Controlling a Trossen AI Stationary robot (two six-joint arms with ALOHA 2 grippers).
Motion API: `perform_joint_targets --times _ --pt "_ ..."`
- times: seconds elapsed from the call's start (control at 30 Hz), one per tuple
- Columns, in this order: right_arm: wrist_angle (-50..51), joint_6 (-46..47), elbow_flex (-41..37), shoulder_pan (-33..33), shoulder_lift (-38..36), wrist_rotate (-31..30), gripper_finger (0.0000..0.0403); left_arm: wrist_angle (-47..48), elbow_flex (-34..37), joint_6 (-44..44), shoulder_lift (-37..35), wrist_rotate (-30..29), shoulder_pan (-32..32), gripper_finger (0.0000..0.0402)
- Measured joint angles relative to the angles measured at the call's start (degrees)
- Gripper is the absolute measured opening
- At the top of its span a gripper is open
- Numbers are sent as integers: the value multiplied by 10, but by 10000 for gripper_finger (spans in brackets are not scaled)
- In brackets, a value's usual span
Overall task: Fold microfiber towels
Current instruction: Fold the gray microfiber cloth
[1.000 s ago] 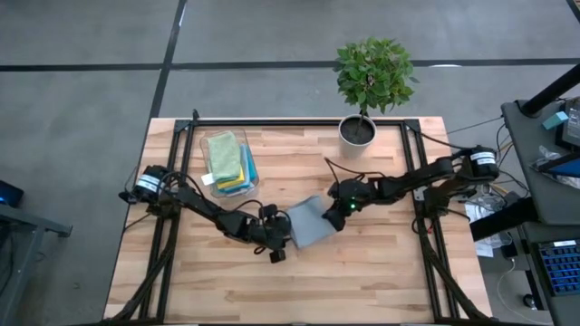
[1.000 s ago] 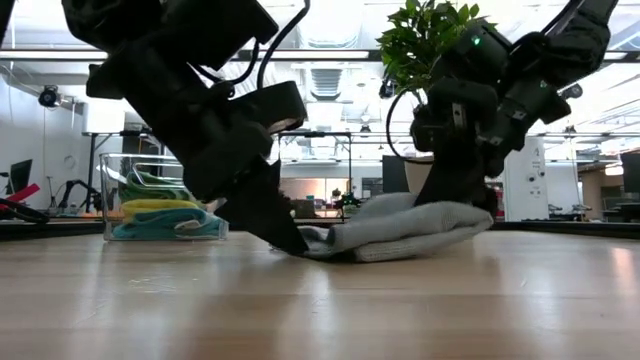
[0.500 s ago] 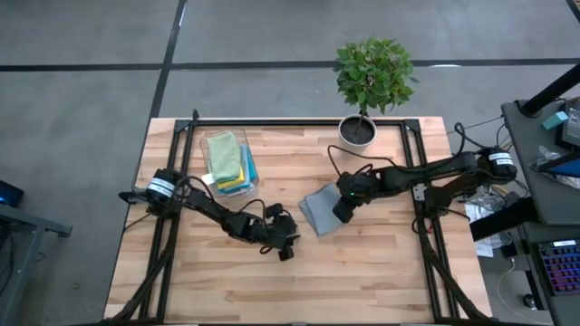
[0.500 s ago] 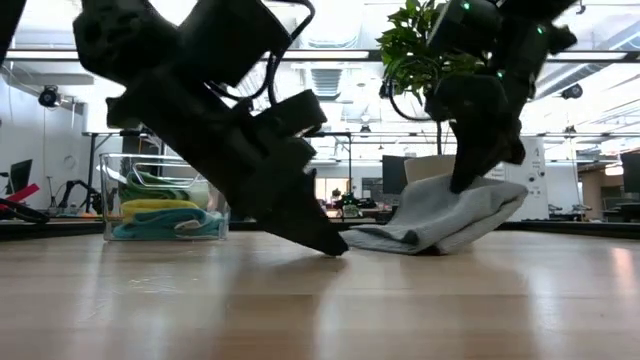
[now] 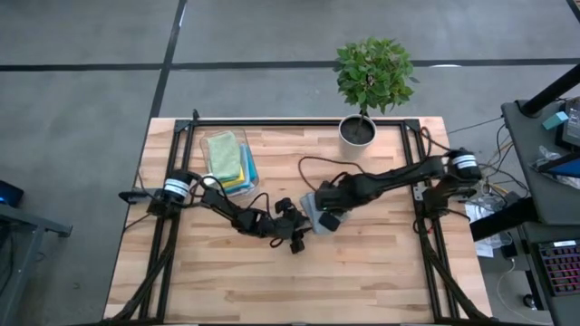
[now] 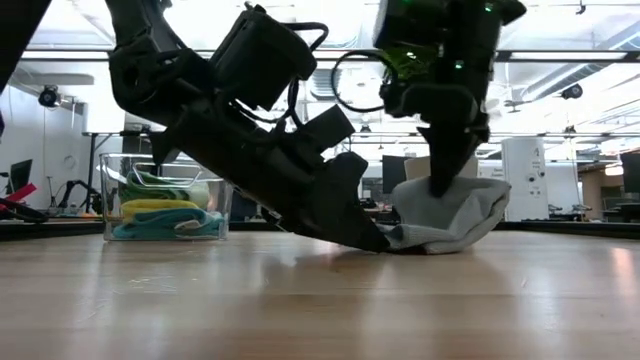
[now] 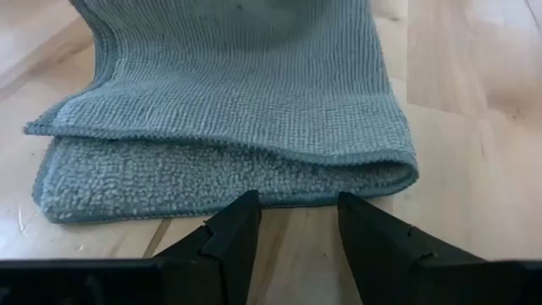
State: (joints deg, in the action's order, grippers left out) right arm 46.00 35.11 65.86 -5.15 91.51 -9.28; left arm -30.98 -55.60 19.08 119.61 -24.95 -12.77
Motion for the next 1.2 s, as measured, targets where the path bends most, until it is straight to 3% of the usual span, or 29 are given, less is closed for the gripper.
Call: perform_joint_targets --times 0.5,1.07,1.2 --pt "1 -11 114 -15 99 1 11 -3 3 -1 0 6 2 150" --pt "-116 17 98 -36 111 2 11 -3 5 0 1 10 3 150" --pt "-121 30 92 -38 111 -7 29 -1 5 0 1 10 1 150"
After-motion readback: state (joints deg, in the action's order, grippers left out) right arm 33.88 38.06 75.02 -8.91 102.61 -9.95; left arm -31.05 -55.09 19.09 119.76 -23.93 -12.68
